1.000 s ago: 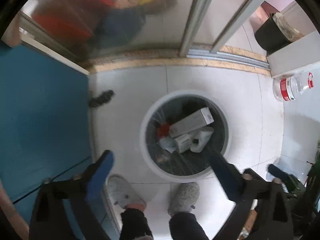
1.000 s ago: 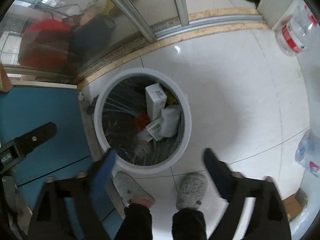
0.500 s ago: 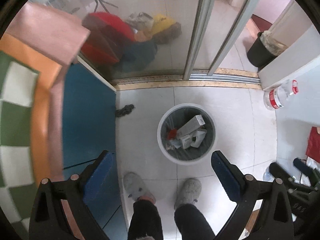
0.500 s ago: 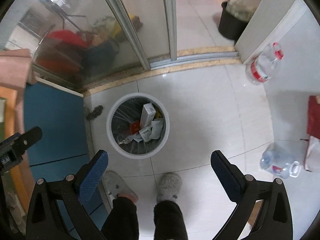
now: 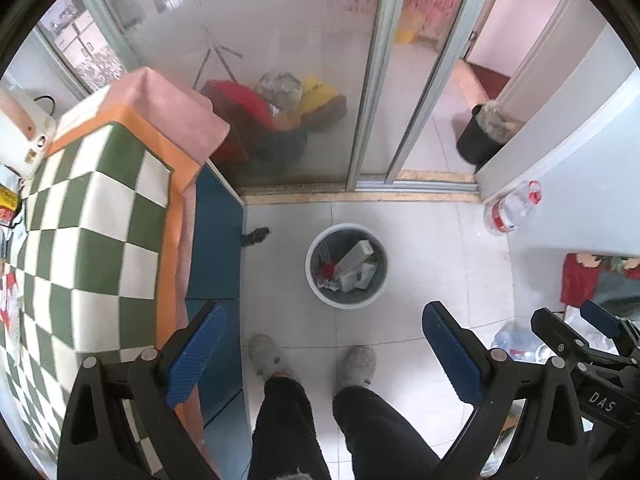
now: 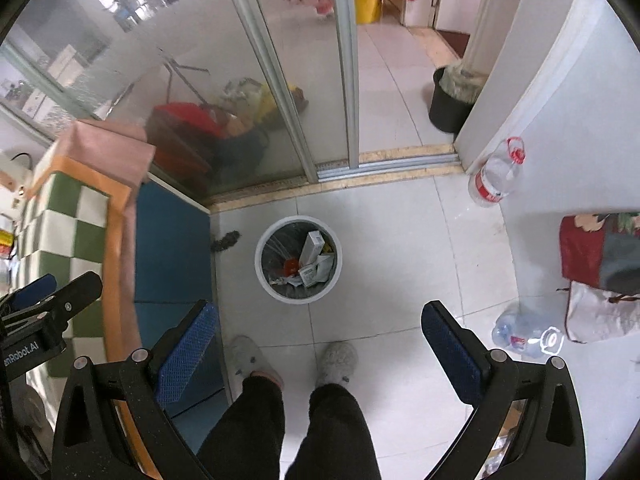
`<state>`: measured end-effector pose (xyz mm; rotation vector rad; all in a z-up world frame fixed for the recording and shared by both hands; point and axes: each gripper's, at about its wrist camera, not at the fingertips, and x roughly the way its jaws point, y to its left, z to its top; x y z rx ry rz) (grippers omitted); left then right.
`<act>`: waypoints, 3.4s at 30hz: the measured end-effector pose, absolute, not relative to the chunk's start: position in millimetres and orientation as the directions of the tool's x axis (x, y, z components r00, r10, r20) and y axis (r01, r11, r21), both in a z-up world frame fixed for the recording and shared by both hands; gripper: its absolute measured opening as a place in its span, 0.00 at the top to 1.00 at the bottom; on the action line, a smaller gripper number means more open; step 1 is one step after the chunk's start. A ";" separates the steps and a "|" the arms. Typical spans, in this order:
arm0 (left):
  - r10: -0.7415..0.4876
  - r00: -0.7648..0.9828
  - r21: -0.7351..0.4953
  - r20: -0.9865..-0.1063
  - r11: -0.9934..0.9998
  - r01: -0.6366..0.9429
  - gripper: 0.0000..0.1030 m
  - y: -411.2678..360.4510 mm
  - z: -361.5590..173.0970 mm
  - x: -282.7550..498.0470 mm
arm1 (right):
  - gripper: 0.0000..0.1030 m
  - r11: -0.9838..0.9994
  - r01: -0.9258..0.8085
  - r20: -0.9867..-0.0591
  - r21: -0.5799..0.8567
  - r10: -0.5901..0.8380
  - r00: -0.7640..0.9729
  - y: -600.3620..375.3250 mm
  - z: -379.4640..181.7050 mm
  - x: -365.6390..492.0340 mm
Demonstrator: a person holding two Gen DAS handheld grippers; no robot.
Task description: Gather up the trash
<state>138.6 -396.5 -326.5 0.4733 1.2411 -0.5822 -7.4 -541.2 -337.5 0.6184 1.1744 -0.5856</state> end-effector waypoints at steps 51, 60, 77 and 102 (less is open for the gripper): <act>-0.119 0.240 -0.241 -0.964 0.773 -0.587 0.05 246.3 -378.2 365.6 | 0.97 0.837 -0.336 -0.894 0.432 0.447 -0.033 66.0 -362.5 501.8; -0.093 0.272 -0.232 -0.958 0.810 -0.539 0.22 235.7 -374.1 398.0 | 1.00 0.794 -0.276 -0.837 0.541 0.542 -0.082 57.9 -391.7 498.2; 0.207 0.336 -0.021 -0.919 0.824 -0.567 1.00 271.6 -315.3 370.9 | 0.26 0.938 -0.019 -0.913 0.347 0.342 0.221 -28.8 -333.1 555.9; 0.247 0.546 -0.039 -0.801 0.888 -0.458 1.00 163.3 -213.0 327.8 | 0.94 0.953 -0.081 -0.875 0.293 0.301 0.380 -103.6 -287.2 488.5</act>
